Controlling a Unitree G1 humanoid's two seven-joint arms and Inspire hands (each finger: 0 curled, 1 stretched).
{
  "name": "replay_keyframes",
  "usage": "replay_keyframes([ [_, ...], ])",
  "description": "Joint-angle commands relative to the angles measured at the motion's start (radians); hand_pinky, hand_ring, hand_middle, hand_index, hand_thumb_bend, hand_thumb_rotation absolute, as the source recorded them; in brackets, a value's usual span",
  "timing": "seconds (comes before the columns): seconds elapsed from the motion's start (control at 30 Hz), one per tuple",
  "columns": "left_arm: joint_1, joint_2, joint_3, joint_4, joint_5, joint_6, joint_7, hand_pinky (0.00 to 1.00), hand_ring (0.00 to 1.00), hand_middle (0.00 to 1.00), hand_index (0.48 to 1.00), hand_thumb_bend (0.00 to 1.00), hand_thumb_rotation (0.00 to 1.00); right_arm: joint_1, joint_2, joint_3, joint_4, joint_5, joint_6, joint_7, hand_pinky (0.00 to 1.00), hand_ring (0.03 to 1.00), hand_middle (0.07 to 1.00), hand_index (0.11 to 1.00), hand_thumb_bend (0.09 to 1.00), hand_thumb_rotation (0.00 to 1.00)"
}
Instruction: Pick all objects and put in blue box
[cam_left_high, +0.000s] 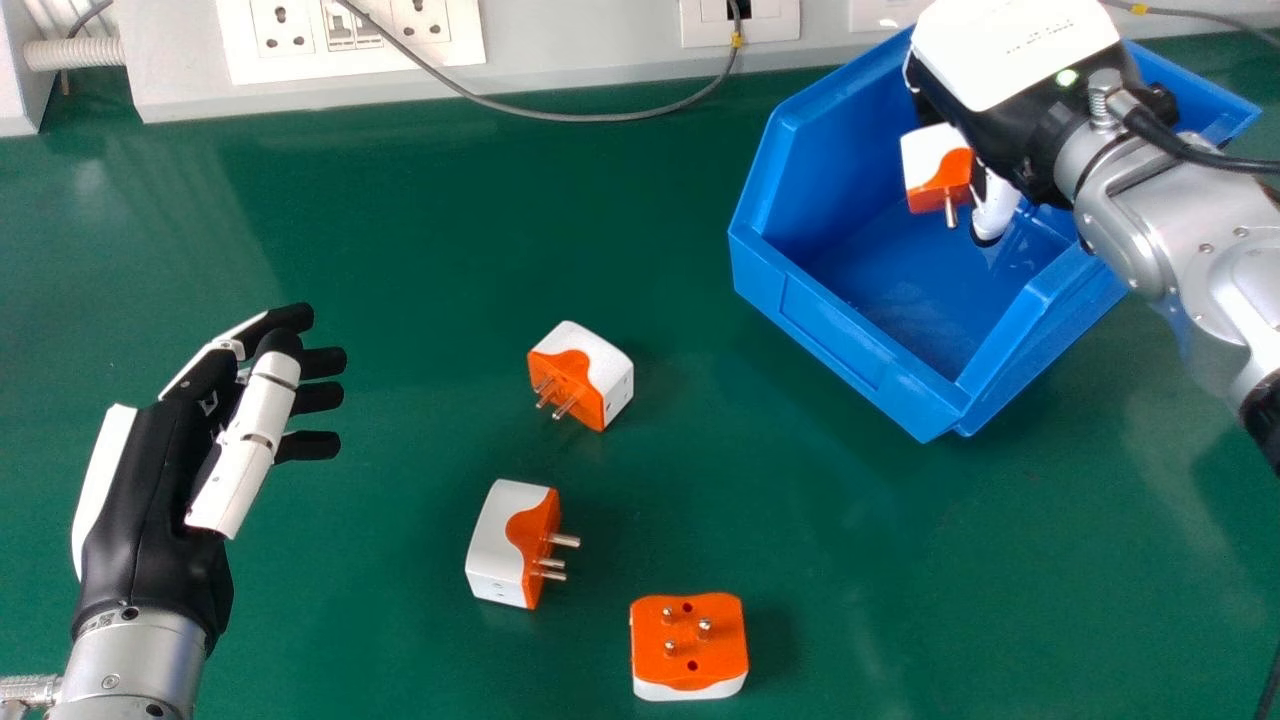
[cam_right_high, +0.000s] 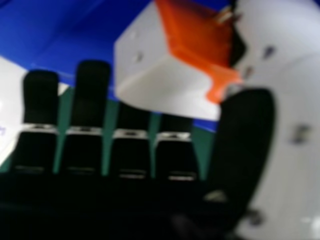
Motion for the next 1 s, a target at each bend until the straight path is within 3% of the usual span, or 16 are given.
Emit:
replay_keyframes([
  [0.0, 0.003, 0.001, 0.003, -0.026, 0.003, -0.003, 0.000, 0.63, 0.73, 0.74, 0.800, 0.29, 0.73, -0.031, -0.014, -0.002, -0.005, -0.002, -0.003, -0.033, 0.41, 0.454, 0.495, 0.439, 0.502, 0.00],
  [0.2, 0.007, 0.000, 0.004, -0.041, 0.001, 0.008, 0.001, 0.63, 0.73, 0.74, 0.800, 0.29, 0.72, -0.023, -0.016, 0.003, 0.011, 0.001, -0.005, -0.052, 0.41, 0.452, 0.493, 0.440, 0.502, 0.00],
  [0.97, 0.007, 0.002, 0.006, -0.045, 0.000, 0.014, -0.001, 0.63, 0.73, 0.74, 0.801, 0.29, 0.72, -0.027, -0.016, 0.041, 0.016, -0.020, 0.059, 0.017, 0.41, 0.457, 0.487, 0.443, 0.503, 0.00],
])
